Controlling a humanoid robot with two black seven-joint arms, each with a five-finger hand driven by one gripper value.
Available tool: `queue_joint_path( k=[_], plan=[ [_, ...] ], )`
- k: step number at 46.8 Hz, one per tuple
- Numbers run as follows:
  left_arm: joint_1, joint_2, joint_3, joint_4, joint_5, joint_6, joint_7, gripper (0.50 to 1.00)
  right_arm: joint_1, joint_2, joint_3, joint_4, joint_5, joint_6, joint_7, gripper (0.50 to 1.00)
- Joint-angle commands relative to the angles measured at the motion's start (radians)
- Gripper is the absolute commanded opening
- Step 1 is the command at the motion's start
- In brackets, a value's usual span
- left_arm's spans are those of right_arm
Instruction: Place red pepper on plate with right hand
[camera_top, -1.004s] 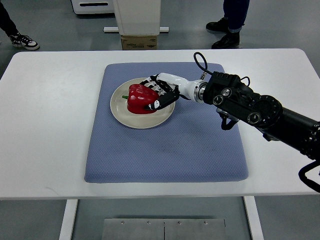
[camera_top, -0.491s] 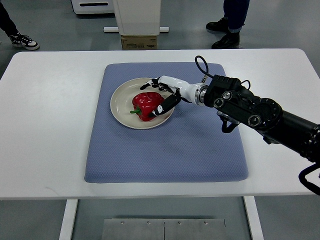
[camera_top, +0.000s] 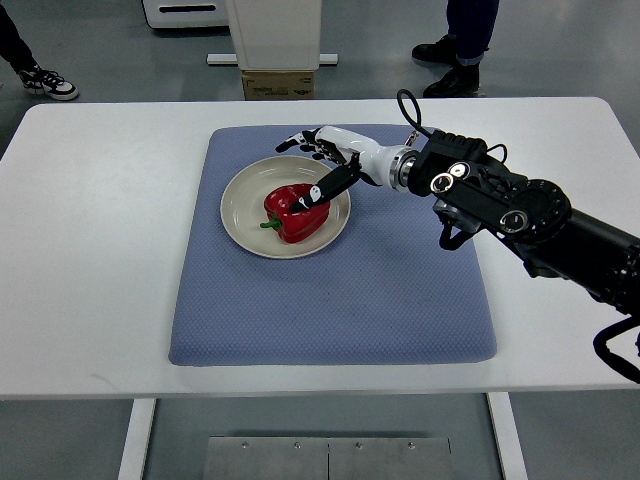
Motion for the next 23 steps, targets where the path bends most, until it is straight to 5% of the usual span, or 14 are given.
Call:
queue_joint_path(
  k=[1, 23],
  plan=[
    [0.000, 0.000, 0.000, 0.001, 0.000, 0.000, 0.000, 1.000, 0.004, -0.041, 0.011, 0.002, 0.029, 0.000, 0.001, 0.991],
    [0.000, 0.000, 0.000, -0.001, 0.000, 0.000, 0.000, 1.000, -0.146, -0.217, 0.311, 0.003, 0.144, -0.003, 0.003, 0.985]
  ],
)
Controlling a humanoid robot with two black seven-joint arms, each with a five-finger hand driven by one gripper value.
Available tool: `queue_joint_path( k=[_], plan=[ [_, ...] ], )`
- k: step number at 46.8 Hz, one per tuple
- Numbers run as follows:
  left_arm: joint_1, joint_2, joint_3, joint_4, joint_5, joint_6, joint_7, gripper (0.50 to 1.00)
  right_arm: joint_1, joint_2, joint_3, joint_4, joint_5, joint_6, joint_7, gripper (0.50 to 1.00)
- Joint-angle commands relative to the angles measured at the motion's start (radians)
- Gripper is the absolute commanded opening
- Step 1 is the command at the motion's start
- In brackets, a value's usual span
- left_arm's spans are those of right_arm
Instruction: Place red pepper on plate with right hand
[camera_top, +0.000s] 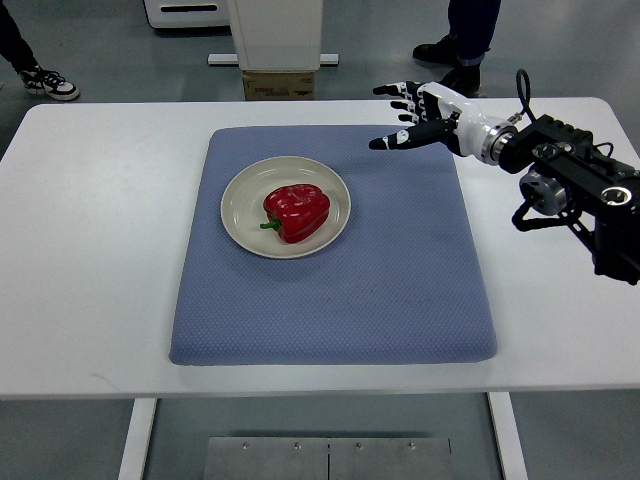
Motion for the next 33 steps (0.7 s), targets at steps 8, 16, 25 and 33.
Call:
queue_joint_path(
  k=[8, 16, 25, 33],
  plan=[
    [0.000, 0.000, -0.001, 0.001, 0.000, 0.000, 0.000, 1.000, -0.126, -0.008, 0.232, -0.003, 0.001, -0.052, 0.000, 0.987],
    [0.000, 0.000, 0.000, 0.001, 0.000, 0.000, 0.000, 1.000, -0.212, -0.001, 0.380, -0.002, 0.004, -0.080, 0.003, 0.989],
    [0.000, 0.000, 0.000, 0.001, 0.000, 0.000, 0.000, 1.000, -0.295, 0.022, 0.486, 0.005, 0.009, -0.087, 0.009, 0.991],
    [0.000, 0.000, 0.000, 0.001, 0.000, 0.000, 0.000, 1.000, -0.349, 0.048, 0.606, 0.046, 0.010, -0.107, 0.019, 1.000]
  ],
)
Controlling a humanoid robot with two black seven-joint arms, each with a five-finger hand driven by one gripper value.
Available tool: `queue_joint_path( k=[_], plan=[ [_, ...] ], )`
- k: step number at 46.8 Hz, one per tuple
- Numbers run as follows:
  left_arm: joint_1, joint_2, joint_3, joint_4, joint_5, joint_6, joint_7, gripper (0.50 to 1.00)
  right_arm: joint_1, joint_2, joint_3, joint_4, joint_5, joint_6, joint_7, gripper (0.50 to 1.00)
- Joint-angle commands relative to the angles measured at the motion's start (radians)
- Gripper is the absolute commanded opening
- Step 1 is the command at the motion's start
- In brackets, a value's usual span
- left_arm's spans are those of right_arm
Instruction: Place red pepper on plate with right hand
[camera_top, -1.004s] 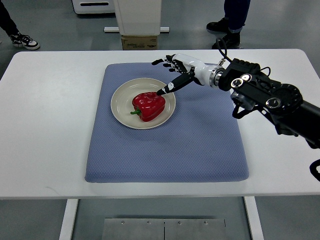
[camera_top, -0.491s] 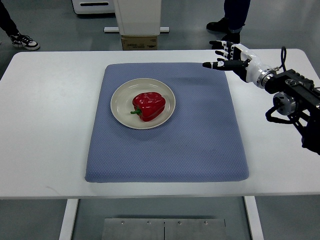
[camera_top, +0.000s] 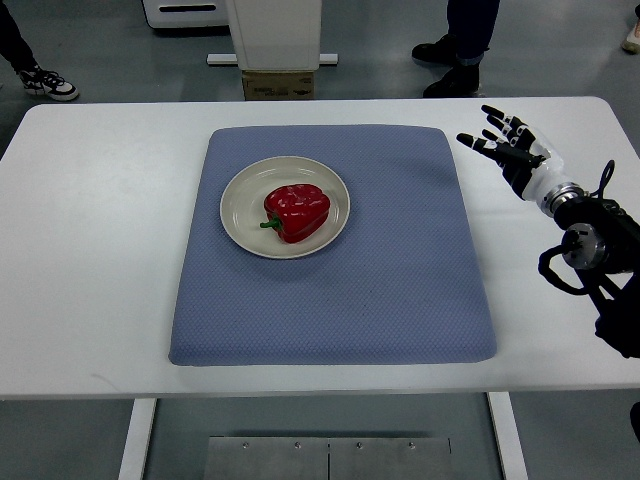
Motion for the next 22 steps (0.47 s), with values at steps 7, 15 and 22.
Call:
queue_joint_path(
  k=[7, 15, 22],
  plan=[
    [0.000, 0.000, -0.001, -0.001, 0.000, 0.000, 0.000, 1.000, -0.049, 0.010, 0.079, 0.061, 0.000, -0.001, 0.014, 1.000],
    [0.000, 0.000, -0.001, -0.001, 0.000, 0.000, 0.000, 1.000, -0.092, 0.032, 0.080, 0.095, 0.000, -0.004, 0.019, 1.000],
    [0.000, 0.000, 0.000, 0.001, 0.000, 0.000, 0.000, 1.000, -0.105, 0.044, 0.082, 0.106, 0.002, -0.004, 0.019, 1.000]
  ],
)
